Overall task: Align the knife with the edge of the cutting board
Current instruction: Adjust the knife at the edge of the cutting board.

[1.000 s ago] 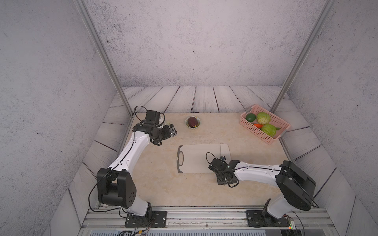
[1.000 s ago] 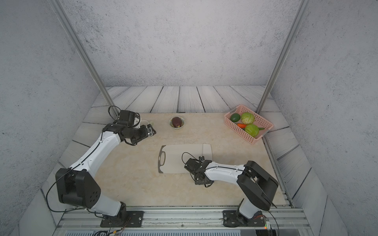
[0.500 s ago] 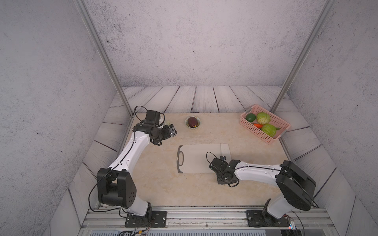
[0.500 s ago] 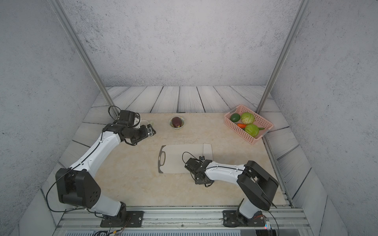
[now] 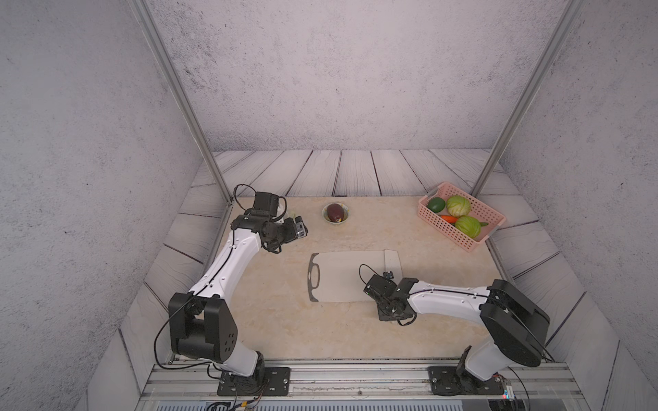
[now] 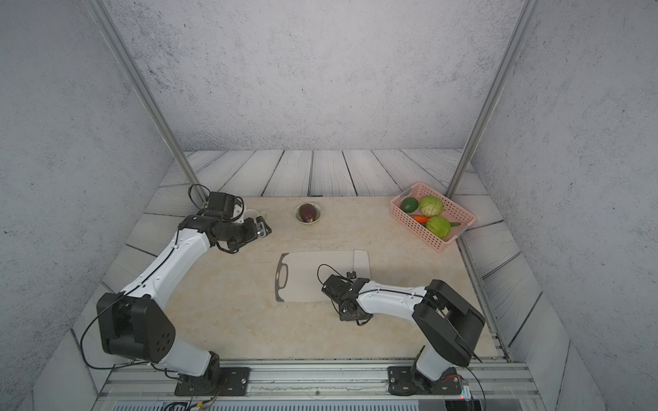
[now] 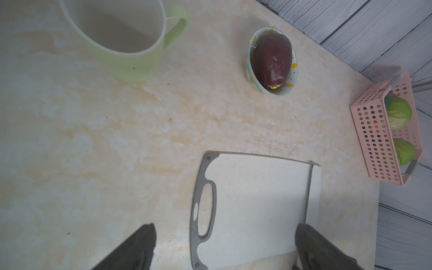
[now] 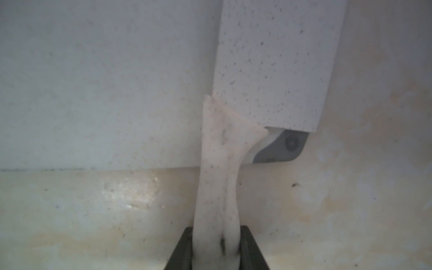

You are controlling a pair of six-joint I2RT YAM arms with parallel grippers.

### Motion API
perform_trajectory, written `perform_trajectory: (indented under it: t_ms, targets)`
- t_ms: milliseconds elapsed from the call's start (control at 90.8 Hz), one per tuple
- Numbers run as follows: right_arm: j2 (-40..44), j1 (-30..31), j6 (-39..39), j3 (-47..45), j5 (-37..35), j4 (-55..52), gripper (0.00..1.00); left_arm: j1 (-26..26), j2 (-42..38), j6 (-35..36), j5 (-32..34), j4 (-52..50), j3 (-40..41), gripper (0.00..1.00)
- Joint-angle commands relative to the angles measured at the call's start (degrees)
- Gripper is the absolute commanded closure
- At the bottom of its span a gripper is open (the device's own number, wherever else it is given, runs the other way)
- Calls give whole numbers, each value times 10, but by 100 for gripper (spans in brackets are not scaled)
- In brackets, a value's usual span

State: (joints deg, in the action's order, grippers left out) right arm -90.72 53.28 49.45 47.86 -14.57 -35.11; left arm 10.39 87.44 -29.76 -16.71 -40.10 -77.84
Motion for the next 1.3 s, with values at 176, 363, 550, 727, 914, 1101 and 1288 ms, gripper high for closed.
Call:
perform_trajectory:
  t_ms: [176, 363, 550, 727, 914, 1101, 1288]
  targets:
    - [-4, -3, -3, 13, 11, 2, 78, 2, 5, 9, 5, -4, -7, 2]
    - [-6, -2, -4, 16, 12, 2, 78, 2, 5, 9, 5, -4, -7, 2]
    - [-10, -2, -6, 20, 14, 4, 79, 2, 6, 8, 4, -4, -8, 2]
    - [-11, -2, -7, 23, 15, 3, 80, 2, 6, 8, 5, -4, -7, 2]
    - [-13, -3, -8, 27, 16, 3, 81, 2, 7, 8, 5, -4, -7, 2]
    - [-16, -3, -8, 29, 17, 4, 81, 2, 7, 8, 6, -4, -8, 2]
    - [-18, -3, -8, 29, 17, 4, 81, 2, 7, 9, 5, -4, -8, 2]
